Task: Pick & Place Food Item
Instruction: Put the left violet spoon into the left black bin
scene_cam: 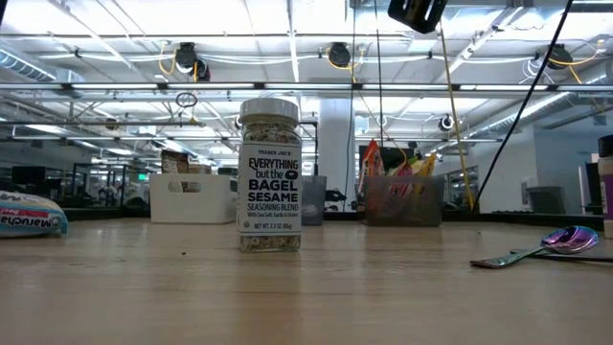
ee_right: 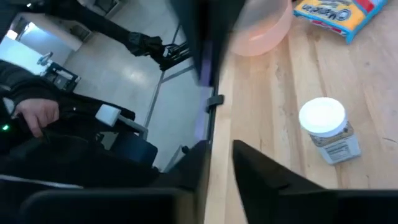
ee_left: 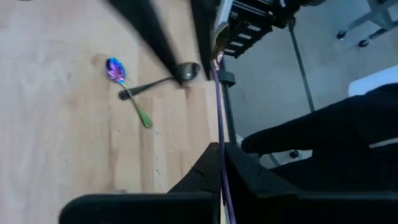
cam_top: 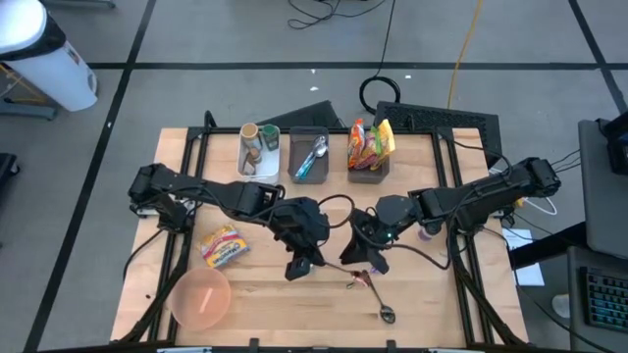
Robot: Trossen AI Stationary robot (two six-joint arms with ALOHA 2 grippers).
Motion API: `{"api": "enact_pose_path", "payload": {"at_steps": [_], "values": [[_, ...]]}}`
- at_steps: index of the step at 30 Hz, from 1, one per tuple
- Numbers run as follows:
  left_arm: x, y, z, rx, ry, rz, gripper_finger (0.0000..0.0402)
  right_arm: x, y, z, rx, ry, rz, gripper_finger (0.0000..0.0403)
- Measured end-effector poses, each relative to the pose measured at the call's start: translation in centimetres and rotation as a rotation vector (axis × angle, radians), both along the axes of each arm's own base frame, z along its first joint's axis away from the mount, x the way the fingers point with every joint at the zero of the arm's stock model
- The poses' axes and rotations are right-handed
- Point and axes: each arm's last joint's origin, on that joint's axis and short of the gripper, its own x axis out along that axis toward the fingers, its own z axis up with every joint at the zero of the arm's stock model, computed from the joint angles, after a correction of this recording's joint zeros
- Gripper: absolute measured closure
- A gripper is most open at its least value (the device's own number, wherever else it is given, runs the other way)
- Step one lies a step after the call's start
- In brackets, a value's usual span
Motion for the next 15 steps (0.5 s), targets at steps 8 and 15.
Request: {"api": "enact_pose_path", "payload": {"at_steps": [8,15], "values": [[-0.7,0.2,-0.3,-0.003,0.077,-0.014,0.0397,-0.1,-0.2,0.1,0.017,0.009,-0.016,0.0221],[-2.5,1.8,1.3,0.018,0.093,0.043,0.0397,-1.5,-0.7,2.1,-0.036,-0.103,-0.057,0.0174]]}}
